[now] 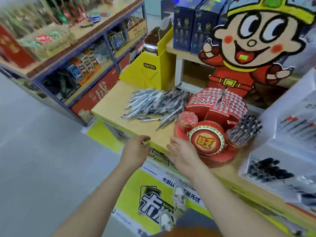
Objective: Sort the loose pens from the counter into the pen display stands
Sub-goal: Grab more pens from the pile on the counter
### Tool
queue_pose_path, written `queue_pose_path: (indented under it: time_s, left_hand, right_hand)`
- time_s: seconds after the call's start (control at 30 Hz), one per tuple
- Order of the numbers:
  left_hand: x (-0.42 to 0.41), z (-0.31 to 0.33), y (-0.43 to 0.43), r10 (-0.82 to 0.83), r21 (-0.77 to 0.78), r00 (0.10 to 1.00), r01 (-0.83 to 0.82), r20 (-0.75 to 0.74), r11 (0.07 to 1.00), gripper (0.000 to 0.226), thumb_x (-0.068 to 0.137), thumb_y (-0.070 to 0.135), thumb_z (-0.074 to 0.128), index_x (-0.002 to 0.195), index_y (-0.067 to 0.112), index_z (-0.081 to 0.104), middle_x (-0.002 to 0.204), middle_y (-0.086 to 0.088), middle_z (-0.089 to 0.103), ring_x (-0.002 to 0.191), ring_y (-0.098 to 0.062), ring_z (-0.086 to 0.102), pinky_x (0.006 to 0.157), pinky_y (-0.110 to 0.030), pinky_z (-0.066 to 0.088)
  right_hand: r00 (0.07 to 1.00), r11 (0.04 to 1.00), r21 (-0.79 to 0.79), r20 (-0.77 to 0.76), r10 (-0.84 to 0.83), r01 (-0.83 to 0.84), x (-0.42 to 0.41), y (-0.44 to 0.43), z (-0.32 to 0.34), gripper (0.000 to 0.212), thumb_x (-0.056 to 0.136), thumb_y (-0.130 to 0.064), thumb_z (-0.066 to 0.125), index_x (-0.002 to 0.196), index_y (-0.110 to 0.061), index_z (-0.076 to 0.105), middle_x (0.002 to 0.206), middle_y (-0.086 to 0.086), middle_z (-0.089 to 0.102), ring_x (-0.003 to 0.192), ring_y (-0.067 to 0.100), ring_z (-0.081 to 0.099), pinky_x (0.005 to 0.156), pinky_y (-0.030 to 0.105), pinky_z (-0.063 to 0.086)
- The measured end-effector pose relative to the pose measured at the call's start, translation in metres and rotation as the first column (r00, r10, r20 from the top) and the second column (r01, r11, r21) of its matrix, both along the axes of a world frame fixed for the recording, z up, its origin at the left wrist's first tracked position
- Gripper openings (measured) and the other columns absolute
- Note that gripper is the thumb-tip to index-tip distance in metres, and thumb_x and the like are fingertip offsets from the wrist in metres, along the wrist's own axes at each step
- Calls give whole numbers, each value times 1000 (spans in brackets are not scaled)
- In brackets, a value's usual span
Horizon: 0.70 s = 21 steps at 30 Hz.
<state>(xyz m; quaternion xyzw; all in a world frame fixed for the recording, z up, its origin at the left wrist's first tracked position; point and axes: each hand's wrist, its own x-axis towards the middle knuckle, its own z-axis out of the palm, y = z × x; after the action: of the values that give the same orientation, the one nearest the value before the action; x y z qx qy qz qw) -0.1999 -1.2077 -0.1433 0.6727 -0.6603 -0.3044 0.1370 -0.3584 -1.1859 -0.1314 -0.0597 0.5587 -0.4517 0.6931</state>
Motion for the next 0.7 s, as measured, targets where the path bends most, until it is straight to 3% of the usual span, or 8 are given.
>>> queue_pose_path:
  time_s: [0.13, 0.27, 0.37, 0.47, 0.53, 0.57, 0.63, 0.7]
  left_hand:
    - [-13, -35, -52, -189, -6, 967, 193, 170, 981, 45, 91, 24, 59, 135, 19, 51, 137, 2, 53, 124, -22, 47, 98, -33, 41]
    - [-38, -65, -103, -349, 52, 877, 352, 330, 934, 60, 88, 25, 58, 143, 16, 34, 146, -6, 38, 126, -32, 38, 95, -44, 43]
    - [-53, -80, -131, -425, 75, 810, 434, 403, 898, 63, 90, 19, 50, 146, 13, 24, 143, -9, 36, 129, -32, 33, 92, -45, 46]
    - [-59, -91, -147, -454, 124, 773, 448, 442, 885, 63, 91, 23, 47, 147, 13, 21, 139, -9, 39, 129, -31, 37, 89, -44, 46]
    - [-59, -98, -156, -467, 105, 747, 479, 473, 872, 56, 91, 24, 42, 144, 10, 30, 129, -11, 47, 118, -33, 46, 83, -43, 47]
    - [-58, -104, -161, -490, 110, 725, 505, 484, 856, 53, 90, 25, 33, 140, 8, 35, 122, -13, 52, 111, -34, 51, 79, -43, 48]
    - [-52, -118, -170, -539, 94, 699, 568, 469, 818, 57, 85, 24, 16, 132, 5, 42, 109, -15, 59, 95, -35, 59, 71, -43, 50]
    - [-44, -125, -178, -590, 71, 632, 650, 503, 757, 57, 86, 21, 16, 134, 5, 43, 107, -13, 60, 87, -32, 60, 68, -40, 48]
  right_hand:
    - [996, 999, 33, -89, -12, 15, 20, -48, -24, 51, 94, -14, 58, 142, -10, 41, 147, 5, 41, 129, 21, 41, 106, 42, 38]
    - [974, 997, 79, -224, 38, -20, 29, -88, -50, 80, 70, -28, 62, 145, -21, 34, 134, 8, 50, 112, 24, 49, 90, 42, 42]
    - [952, 997, 74, -305, 35, -13, 26, -110, -65, 58, 76, -14, 59, 132, -13, 42, 118, 13, 59, 101, 23, 58, 84, 30, 48]
    - [965, 998, 54, -263, -14, 29, 20, -124, -73, 45, 88, 3, 50, 130, -13, 45, 113, 10, 62, 82, 11, 59, 54, 12, 46]
    - [972, 993, 53, -217, -91, 104, 19, -133, -80, 47, 88, 3, 49, 134, -9, 45, 112, 12, 65, 81, 15, 61, 49, 16, 45]
    - [970, 989, 48, -205, -129, 142, 21, -137, -81, 43, 87, 3, 49, 129, -9, 49, 100, 10, 66, 75, 14, 61, 49, 17, 44]
    - [954, 972, 46, -209, -217, 231, 27, -148, -84, 32, 86, 5, 50, 112, -11, 59, 79, 1, 64, 66, 10, 59, 56, 19, 44]
    - [925, 937, 70, -202, -322, 341, 32, -159, -85, 23, 85, 4, 53, 93, -14, 65, 75, 1, 65, 69, 14, 58, 63, 25, 44]
